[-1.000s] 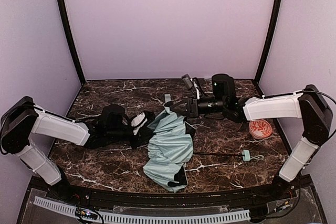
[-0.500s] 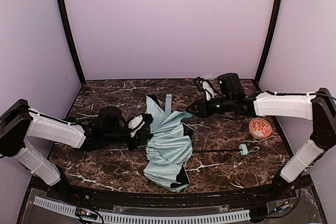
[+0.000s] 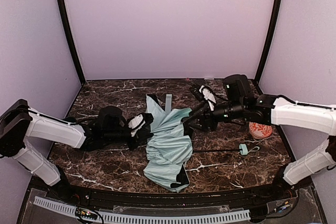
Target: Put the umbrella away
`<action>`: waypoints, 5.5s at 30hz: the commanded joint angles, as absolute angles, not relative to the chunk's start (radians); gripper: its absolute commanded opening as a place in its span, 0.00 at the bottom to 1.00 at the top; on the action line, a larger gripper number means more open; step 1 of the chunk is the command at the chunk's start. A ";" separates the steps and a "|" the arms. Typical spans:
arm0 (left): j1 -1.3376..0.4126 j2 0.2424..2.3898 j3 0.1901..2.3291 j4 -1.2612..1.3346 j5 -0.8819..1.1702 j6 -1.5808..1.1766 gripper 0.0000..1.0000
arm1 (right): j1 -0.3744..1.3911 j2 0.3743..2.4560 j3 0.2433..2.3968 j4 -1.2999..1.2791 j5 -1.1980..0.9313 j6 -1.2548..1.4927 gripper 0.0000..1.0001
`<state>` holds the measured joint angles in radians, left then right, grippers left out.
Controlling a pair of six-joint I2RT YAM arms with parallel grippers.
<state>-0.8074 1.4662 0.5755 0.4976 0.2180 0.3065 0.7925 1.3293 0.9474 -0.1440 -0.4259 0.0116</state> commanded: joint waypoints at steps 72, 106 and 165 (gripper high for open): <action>-0.746 1.668 0.760 0.211 0.276 0.152 0.00 | 0.842 1.762 1.005 0.190 -0.496 0.130 0.57; -1.075 1.301 0.712 0.122 0.355 0.382 0.76 | 0.830 2.101 1.124 -0.044 -0.394 0.234 0.49; -0.785 1.872 0.815 0.305 0.081 0.244 0.00 | 0.792 1.715 0.965 -0.133 -0.267 0.074 0.49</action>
<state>-0.7891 1.8530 0.8463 0.3771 0.0727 0.2295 0.7914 1.7752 0.9920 -0.0685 -0.3676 0.0845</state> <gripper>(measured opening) 0.008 0.493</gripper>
